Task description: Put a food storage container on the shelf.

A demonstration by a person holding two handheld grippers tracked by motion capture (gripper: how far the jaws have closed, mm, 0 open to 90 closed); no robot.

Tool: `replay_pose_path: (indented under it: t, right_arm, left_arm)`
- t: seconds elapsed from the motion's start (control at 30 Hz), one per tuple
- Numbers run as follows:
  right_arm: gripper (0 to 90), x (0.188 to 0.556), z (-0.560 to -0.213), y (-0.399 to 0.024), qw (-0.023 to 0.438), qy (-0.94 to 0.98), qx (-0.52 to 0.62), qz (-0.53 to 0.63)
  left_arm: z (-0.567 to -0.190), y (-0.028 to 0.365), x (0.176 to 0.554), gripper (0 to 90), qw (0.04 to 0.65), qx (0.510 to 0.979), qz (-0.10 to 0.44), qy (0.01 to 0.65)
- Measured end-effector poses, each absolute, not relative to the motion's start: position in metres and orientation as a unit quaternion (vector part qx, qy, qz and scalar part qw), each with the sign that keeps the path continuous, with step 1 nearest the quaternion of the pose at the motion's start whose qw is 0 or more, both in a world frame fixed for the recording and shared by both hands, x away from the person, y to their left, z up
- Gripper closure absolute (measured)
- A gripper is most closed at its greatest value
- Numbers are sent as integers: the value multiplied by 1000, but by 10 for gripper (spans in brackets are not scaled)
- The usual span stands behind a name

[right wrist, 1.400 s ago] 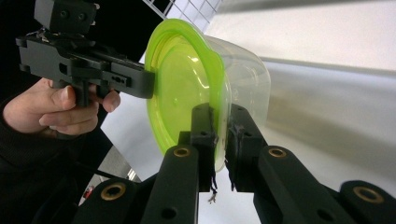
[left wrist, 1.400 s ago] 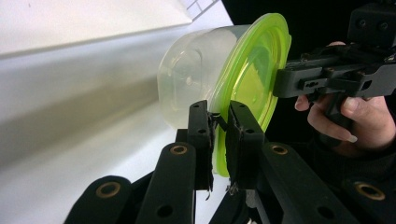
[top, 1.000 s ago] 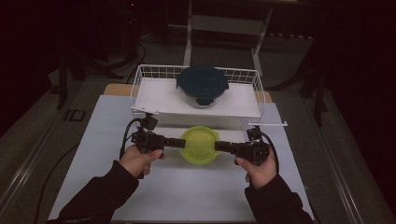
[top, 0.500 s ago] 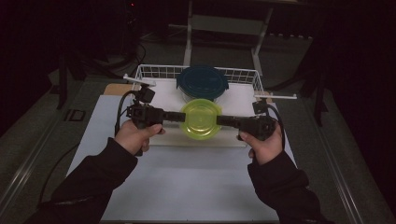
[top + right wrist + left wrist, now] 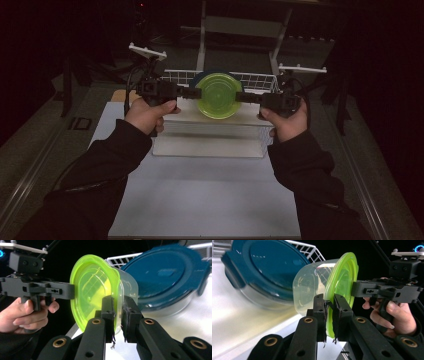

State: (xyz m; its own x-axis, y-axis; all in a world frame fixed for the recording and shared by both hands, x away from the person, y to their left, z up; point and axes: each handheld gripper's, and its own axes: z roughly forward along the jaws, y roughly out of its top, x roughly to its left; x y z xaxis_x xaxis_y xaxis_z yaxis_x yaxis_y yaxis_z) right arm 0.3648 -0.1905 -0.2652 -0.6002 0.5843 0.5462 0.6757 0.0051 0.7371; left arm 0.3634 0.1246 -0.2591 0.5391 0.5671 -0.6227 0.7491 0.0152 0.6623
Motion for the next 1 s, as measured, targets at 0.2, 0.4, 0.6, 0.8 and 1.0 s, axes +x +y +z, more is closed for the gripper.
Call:
replay_pose_path:
  t: [0.2,0.4,0.6,0.8,1.0]
  right_arm:
    - [809,383,-256,-190,29,-704,-456,-544]
    - [804,400,-256,-190,33,-700,-473,-535]
    - [803,406,-251,-188,16,-698,-479,-532]
    - [789,418,-252,-189,34,-690,-490,-531]
    - [763,427,-255,-186,33,-678,-506,-533]
  left_arm:
    - [-252,121,383,810,533,692,-78,480]
    - [-252,119,396,807,530,688,-84,488]
    - [-253,118,405,806,535,681,-78,495]
    - [-255,118,410,790,546,667,-90,499]
    - [-261,120,419,763,557,651,-96,507]
